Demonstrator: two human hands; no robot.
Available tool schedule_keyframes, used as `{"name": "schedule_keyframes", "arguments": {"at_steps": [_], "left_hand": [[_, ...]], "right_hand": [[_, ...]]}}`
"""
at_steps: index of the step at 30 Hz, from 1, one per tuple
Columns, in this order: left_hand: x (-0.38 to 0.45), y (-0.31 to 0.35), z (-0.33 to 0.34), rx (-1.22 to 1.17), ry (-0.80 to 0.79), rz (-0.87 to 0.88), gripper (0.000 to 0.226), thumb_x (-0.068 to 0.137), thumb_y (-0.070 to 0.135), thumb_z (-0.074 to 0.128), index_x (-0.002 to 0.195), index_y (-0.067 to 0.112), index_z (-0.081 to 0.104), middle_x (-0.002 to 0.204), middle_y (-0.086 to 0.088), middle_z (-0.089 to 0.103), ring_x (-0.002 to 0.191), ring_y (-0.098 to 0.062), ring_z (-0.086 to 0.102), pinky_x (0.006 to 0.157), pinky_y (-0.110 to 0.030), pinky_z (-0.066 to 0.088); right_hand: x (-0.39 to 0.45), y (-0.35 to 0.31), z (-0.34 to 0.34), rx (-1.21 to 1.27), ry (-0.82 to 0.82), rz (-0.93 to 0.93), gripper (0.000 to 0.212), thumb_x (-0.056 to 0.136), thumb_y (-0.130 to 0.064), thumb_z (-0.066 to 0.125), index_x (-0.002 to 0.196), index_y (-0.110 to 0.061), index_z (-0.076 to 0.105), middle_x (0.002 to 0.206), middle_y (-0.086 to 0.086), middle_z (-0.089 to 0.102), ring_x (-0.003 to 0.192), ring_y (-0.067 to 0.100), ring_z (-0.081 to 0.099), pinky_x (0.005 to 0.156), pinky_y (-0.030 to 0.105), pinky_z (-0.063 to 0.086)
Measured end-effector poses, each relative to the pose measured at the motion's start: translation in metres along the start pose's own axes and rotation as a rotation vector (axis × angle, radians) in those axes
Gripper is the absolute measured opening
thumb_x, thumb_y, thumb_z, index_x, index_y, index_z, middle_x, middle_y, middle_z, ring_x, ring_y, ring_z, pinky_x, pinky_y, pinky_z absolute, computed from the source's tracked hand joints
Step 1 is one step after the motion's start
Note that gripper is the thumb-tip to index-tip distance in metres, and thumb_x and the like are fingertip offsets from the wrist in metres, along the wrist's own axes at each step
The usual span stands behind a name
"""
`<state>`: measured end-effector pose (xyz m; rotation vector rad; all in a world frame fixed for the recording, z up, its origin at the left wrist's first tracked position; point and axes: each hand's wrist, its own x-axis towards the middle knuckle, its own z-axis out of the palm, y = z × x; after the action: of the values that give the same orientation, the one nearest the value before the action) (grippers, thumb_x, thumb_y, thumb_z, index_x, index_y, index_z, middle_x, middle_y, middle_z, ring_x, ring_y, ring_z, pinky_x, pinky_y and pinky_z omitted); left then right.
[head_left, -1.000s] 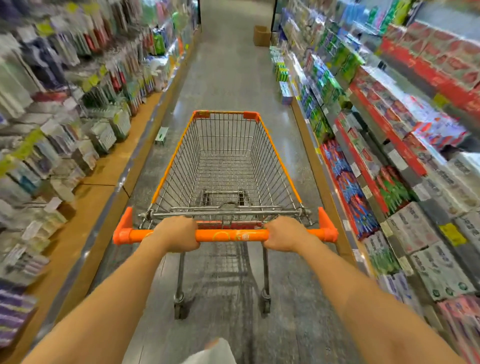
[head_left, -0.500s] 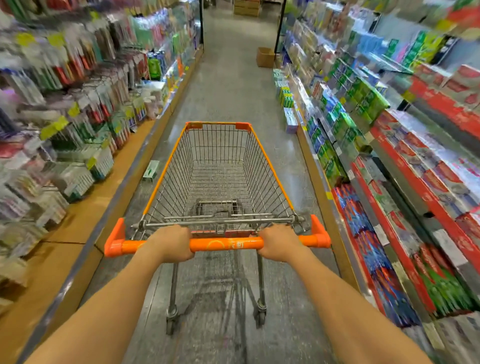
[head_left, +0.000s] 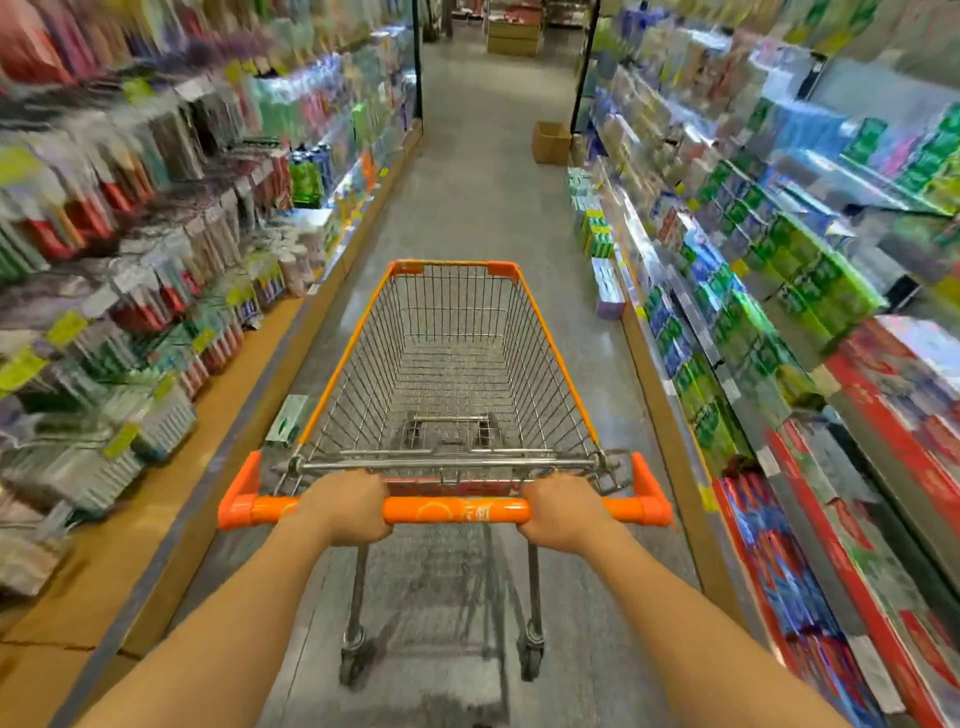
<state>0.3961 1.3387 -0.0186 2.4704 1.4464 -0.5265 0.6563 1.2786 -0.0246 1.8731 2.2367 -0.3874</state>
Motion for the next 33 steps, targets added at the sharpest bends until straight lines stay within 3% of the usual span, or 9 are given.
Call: {"name": "schedule_keyframes", "arguments": {"at_steps": [4,12,18,22,29,33], "left_hand": [[0.084,-0.016,-0.037,-0.038,-0.046,-0.012,0.017,0.077,0.038,0.054,0.075,0.022,0.060,0.076,0.002,0.060,0.069,-0.019,0.053,0.060,-0.026,0.039],[0.277,-0.059,-0.118,-0.067,-0.030,-0.020,0.022,0.072,0.032,0.055,0.058,0.019,0.045,0.059,0.003,0.049,0.058,-0.018,0.048,0.051,-0.026,0.034],[0.433,-0.102,-0.181,-0.056,0.014,-0.005,0.024,0.074,0.042,0.054,0.065,0.021,0.048,0.067,0.001,0.058,0.058,-0.016,0.050,0.049,-0.026,0.033],[0.520,-0.123,-0.223,-0.038,-0.020,0.008,0.020,0.073,0.038,0.053,0.065,0.021,0.047,0.069,0.001,0.056,0.059,-0.014,0.048,0.050,-0.026,0.033],[0.675,-0.162,-0.293,-0.085,-0.032,0.006,0.020,0.073,0.034,0.055,0.062,0.022,0.043,0.066,0.002,0.053,0.057,-0.014,0.047,0.051,-0.026,0.034],[0.769,-0.181,-0.340,-0.059,-0.008,-0.007,0.018,0.075,0.037,0.056,0.068,0.022,0.050,0.068,0.003,0.054,0.063,-0.017,0.052,0.053,-0.027,0.036]], "right_hand": [[0.075,0.046,-0.031,0.008,-0.041,-0.008,0.017,0.084,-0.032,0.051,0.085,-0.016,0.058,0.077,0.004,0.059,0.070,0.024,0.053,0.063,0.030,0.042],[0.245,0.140,-0.100,-0.021,-0.019,-0.004,0.016,0.086,-0.031,0.050,0.077,-0.017,0.050,0.063,-0.001,0.043,0.067,0.023,0.047,0.062,0.030,0.037],[0.380,0.208,-0.158,-0.004,0.008,0.017,0.014,0.085,-0.027,0.052,0.077,-0.016,0.050,0.070,0.002,0.047,0.070,0.027,0.050,0.064,0.030,0.035],[0.460,0.250,-0.192,-0.003,-0.002,0.012,0.015,0.085,-0.028,0.053,0.081,-0.014,0.053,0.062,0.000,0.038,0.069,0.025,0.046,0.063,0.031,0.034],[0.609,0.329,-0.240,0.003,-0.021,0.020,0.015,0.086,-0.028,0.052,0.079,-0.015,0.053,0.063,0.001,0.045,0.067,0.027,0.050,0.058,0.030,0.034],[0.701,0.381,-0.269,0.037,0.027,0.019,0.019,0.084,-0.030,0.054,0.087,-0.013,0.062,0.084,0.011,0.063,0.081,0.032,0.060,0.063,0.029,0.036]]}}
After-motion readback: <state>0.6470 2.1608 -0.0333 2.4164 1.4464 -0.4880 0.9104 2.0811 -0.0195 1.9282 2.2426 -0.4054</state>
